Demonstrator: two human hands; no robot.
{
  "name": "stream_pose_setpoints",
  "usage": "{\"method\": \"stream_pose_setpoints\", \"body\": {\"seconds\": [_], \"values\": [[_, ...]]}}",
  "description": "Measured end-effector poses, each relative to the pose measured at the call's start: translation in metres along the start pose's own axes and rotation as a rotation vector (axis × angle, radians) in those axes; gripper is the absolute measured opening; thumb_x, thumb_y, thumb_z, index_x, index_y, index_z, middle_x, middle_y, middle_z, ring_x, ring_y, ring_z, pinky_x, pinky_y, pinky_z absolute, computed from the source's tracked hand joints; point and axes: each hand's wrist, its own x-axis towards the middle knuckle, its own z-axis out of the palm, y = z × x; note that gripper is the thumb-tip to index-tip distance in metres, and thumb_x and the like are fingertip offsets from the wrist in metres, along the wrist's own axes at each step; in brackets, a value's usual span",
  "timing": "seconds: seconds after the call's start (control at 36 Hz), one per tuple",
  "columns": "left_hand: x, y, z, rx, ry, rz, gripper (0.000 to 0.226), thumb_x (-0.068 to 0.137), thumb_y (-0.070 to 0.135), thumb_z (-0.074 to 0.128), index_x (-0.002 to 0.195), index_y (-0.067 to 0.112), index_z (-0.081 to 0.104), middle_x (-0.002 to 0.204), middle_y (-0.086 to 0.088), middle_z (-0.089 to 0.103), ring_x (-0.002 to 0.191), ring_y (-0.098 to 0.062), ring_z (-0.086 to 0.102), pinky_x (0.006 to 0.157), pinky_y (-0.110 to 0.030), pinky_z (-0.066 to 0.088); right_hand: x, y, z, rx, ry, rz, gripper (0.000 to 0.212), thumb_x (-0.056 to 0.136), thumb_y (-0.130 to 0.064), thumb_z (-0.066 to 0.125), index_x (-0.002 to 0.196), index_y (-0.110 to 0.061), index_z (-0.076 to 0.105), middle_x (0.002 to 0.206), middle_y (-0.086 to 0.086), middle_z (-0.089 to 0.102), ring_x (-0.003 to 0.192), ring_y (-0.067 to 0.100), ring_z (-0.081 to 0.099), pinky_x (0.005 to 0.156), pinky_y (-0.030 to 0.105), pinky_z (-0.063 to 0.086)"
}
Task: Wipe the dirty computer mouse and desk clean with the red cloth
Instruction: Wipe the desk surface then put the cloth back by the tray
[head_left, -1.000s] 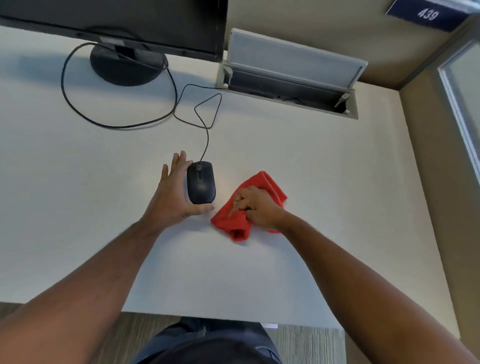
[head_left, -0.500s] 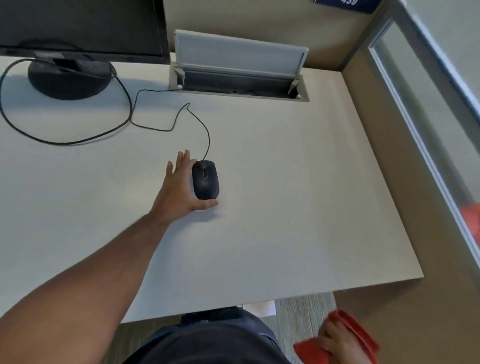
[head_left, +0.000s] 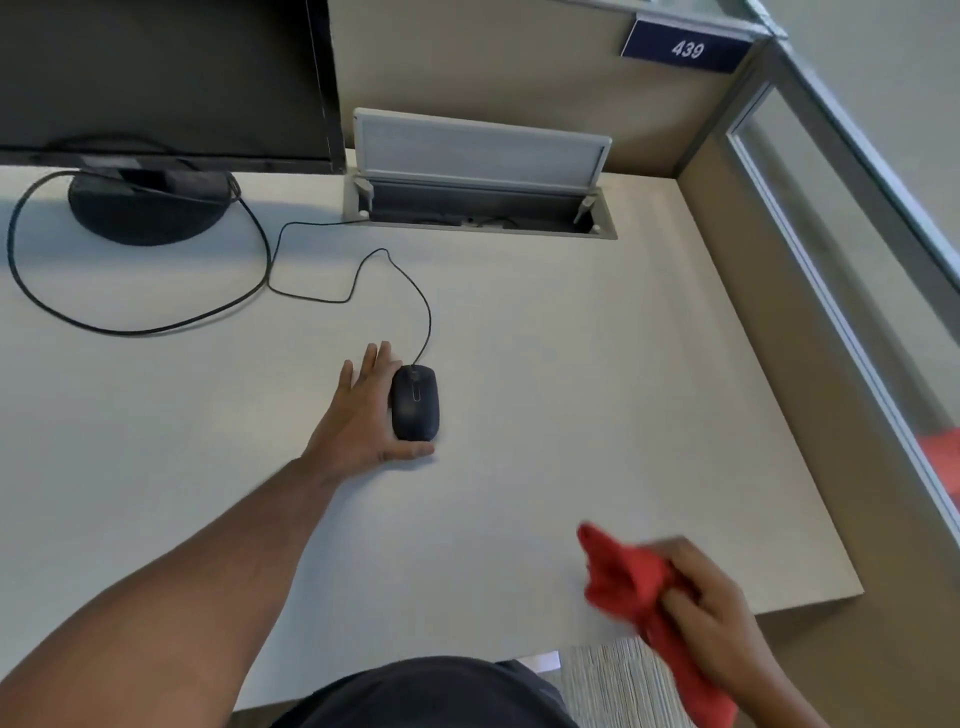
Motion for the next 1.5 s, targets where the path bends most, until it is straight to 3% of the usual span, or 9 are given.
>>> {"method": "stream_pose_setpoints", "body": {"seconds": [0.11,0.31,0.44,0.56,0.75,0.89,1.11,1.28,1.5], "values": [[-0.001,0.004,-0.003,0.009,-0.011,-0.011,0.131,0.058,0.066,0.091,0.157,0.02,0.02,0.174,-0.005,0.01,0.161,-0.015,-0.006,0.128,-0.035,-0.009,0.082,-0.052,0.022,-0.14,0.117,-0.152,0.055,0.091,0.004,0.063,0.122,-0.041,0.064,0.105,-0.014,0.073,0.092,0.015,0.071,0.078,0.036,0.057],[0.001,0.003,-0.005,0.061,-0.006,0.001,0.137,0.057,0.075,0.084,0.162,0.012,0.021,0.173,-0.007,0.016,0.161,-0.02,0.001,0.129,-0.035,-0.004,0.235,-0.131,0.087,-0.128,0.319,-0.172,0.036,0.096,-0.022,0.057,0.132,-0.027,0.057,0.118,-0.002,0.066,0.098,0.017,0.065,0.088,0.041,0.057],[0.005,-0.001,-0.002,0.073,-0.024,-0.009,0.141,0.057,0.082,0.078,0.164,0.013,0.017,0.175,-0.002,0.011,0.161,-0.013,-0.005,0.127,-0.03,-0.009,0.307,-0.166,0.117,-0.309,0.367,-0.167,0.035,0.102,-0.021,0.048,0.137,-0.015,0.053,0.129,0.009,0.058,0.101,0.022,0.056,0.088,0.031,0.043],[0.006,-0.002,-0.002,0.09,-0.028,-0.025,0.143,0.056,0.084,0.079,0.164,0.013,0.018,0.175,-0.001,0.009,0.161,-0.011,-0.004,0.128,-0.031,-0.006,0.339,-0.176,0.13,-0.419,0.377,-0.157,0.033,0.104,-0.021,0.046,0.134,-0.01,0.054,0.134,0.014,0.055,0.118,0.031,0.055,0.1,0.038,0.045],[0.005,0.003,-0.005,0.079,-0.035,-0.028,0.141,0.057,0.08,0.082,0.164,0.014,0.018,0.175,0.005,0.004,0.152,0.006,-0.019,0.123,-0.02,-0.015,0.37,-0.171,0.147,-0.53,0.339,-0.129,0.047,0.105,-0.032,0.046,0.144,-0.007,0.047,0.146,0.015,0.048,0.132,0.033,0.047,0.11,0.047,0.04],[0.006,0.005,-0.008,0.092,-0.042,-0.031,0.14,0.058,0.079,0.082,0.164,0.012,0.021,0.175,0.002,0.007,0.153,0.003,-0.016,0.123,-0.021,-0.014,0.377,-0.153,0.16,-0.749,0.316,-0.135,0.07,0.102,-0.058,0.037,0.154,-0.011,0.033,0.153,0.015,0.04,0.138,0.036,0.039,0.113,0.054,0.033],[0.006,0.004,-0.007,0.092,-0.036,-0.024,0.14,0.058,0.081,0.08,0.165,0.014,0.019,0.175,0.005,0.005,0.152,0.007,-0.021,0.125,-0.023,-0.012,0.366,-0.109,0.183,-0.935,0.247,-0.272,0.076,0.101,-0.067,0.015,0.161,-0.021,0.013,0.17,0.012,0.013,0.156,0.037,0.012,0.123,0.058,0.013],[0.006,0.001,-0.005,0.106,-0.032,-0.021,0.14,0.058,0.082,0.079,0.164,0.014,0.02,0.175,0.003,0.007,0.157,0.002,-0.014,0.127,-0.026,-0.009,0.373,-0.108,0.185,-0.924,0.091,-0.156,0.084,0.098,-0.072,0.01,0.163,-0.021,0.0,0.171,0.011,-0.006,0.157,0.034,-0.005,0.124,0.06,0.002],[0.007,-0.001,-0.003,0.113,-0.061,-0.021,0.15,0.055,0.086,0.079,0.166,0.013,0.011,0.175,0.004,0.001,0.156,0.001,-0.017,0.125,-0.024,-0.013,0.362,-0.122,0.177,-0.874,0.101,-0.193,0.084,0.097,-0.074,0.011,0.163,-0.024,-0.001,0.172,0.006,-0.005,0.157,0.031,-0.006,0.124,0.059,-0.003]]}}
